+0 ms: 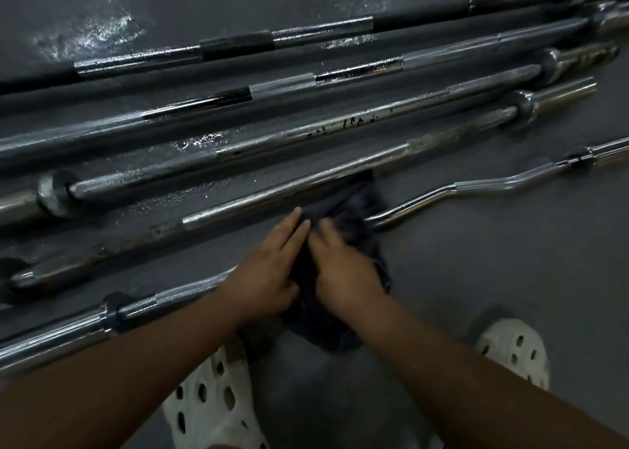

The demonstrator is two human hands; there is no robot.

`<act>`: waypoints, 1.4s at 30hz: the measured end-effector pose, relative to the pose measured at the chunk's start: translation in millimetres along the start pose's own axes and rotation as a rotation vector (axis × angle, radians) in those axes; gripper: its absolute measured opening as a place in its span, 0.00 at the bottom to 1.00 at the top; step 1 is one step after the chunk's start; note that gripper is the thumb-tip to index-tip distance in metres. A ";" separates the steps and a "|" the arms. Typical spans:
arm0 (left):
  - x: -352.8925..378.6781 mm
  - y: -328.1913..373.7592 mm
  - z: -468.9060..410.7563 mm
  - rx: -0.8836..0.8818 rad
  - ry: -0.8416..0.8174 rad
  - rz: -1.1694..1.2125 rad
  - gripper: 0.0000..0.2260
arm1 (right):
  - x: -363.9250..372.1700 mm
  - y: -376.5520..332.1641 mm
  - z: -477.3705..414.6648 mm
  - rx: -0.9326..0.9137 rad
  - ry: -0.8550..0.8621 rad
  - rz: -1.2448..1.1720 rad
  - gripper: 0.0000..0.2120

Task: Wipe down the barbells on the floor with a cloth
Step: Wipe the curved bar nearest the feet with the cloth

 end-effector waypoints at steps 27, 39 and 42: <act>12.4 1.0 2.3 0.066 -0.003 -0.141 0.40 | -54.2 129.2 6.7 0.334 0.061 0.111 0.30; 11.2 1.2 0.2 0.035 -0.017 -0.137 0.42 | -71.0 134.5 -3.0 0.420 0.165 0.221 0.21; 12.9 -1.3 1.1 0.026 -0.032 -0.130 0.43 | -76.3 133.2 -11.2 0.441 0.204 0.093 0.23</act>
Point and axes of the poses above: each hand's wrist, its own z-axis away from the middle knuckle, its own x-axis out of the palm, y = z × x, the point moved 10 cm from there along -z, towards the middle knuckle, and after that the axes turned 4 degrees about -x, right-handed, at the moved point
